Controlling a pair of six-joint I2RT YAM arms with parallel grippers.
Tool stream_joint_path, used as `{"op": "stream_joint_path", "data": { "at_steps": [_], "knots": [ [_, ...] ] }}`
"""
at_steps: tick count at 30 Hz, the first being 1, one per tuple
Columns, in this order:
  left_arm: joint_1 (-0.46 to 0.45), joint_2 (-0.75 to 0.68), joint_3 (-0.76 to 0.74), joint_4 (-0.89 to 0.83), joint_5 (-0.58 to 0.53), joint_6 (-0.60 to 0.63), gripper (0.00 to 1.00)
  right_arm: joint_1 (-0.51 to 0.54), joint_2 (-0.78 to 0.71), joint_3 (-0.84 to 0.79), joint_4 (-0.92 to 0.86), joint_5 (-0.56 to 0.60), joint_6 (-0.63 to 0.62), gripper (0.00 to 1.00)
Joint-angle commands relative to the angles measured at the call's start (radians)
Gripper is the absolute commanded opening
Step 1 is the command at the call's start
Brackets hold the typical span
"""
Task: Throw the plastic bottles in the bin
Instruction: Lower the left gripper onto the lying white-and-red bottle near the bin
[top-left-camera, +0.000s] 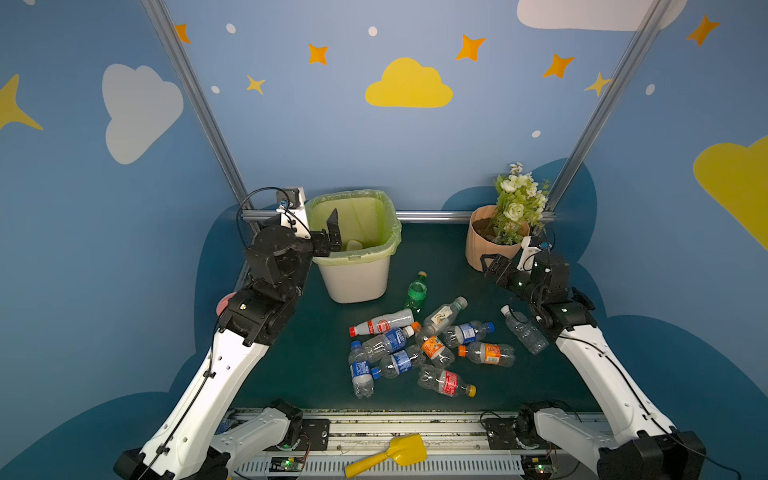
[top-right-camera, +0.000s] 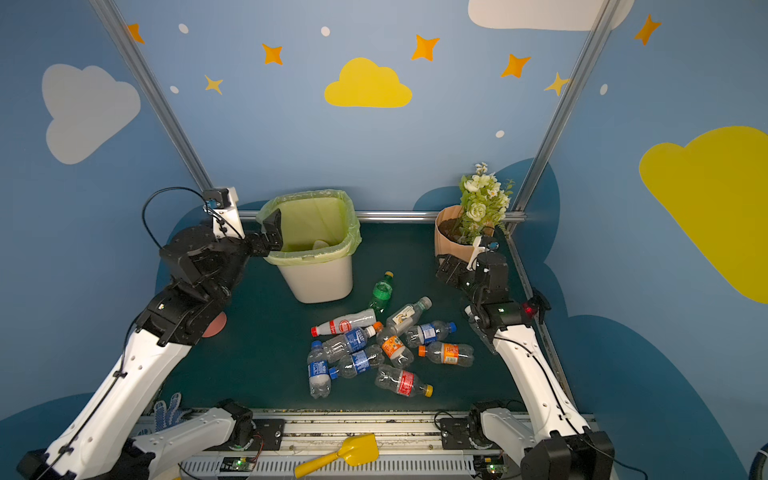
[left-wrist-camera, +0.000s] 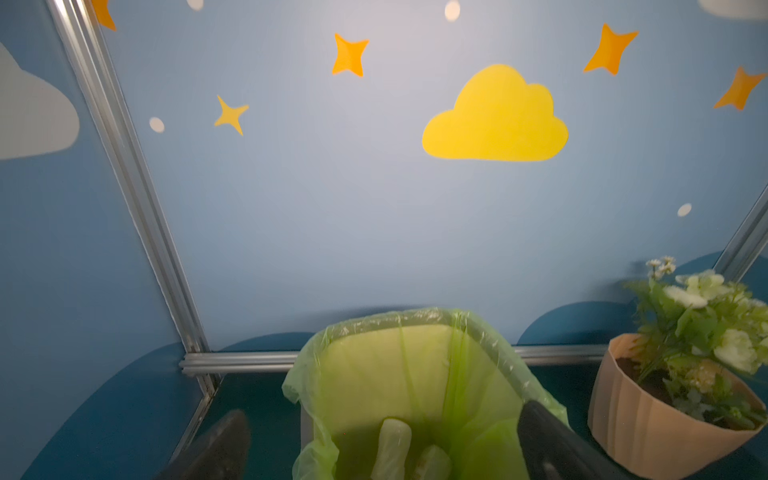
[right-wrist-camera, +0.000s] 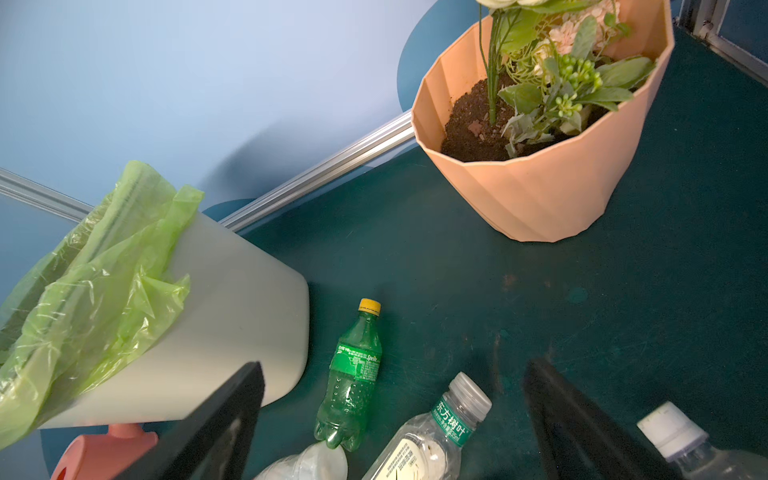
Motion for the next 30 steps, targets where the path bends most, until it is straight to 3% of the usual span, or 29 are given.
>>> {"op": "stream_joint_path", "data": {
  "at_steps": [1,6,11,15,30],
  "knots": [
    [0.003,-0.021,-0.011,-0.068,0.041,0.000,1.00,-0.005,0.003,-0.008,0.007,0.000,0.005,0.97],
    [-0.019,-0.008,-0.027,-0.206,0.133,0.039,1.00,-0.007,0.008,-0.009,0.005,0.002,0.011,0.97],
    [-0.165,0.035,-0.048,-0.297,0.113,0.152,1.00,-0.008,0.013,-0.009,-0.004,0.006,0.021,0.97],
    [-0.237,0.106,-0.041,-0.385,0.176,0.207,1.00,-0.011,0.012,-0.010,-0.013,0.013,0.018,0.97],
    [-0.290,0.379,-0.028,-0.571,0.221,0.295,0.96,-0.036,-0.003,-0.026,-0.033,0.028,0.021,0.97]
  ]
}}
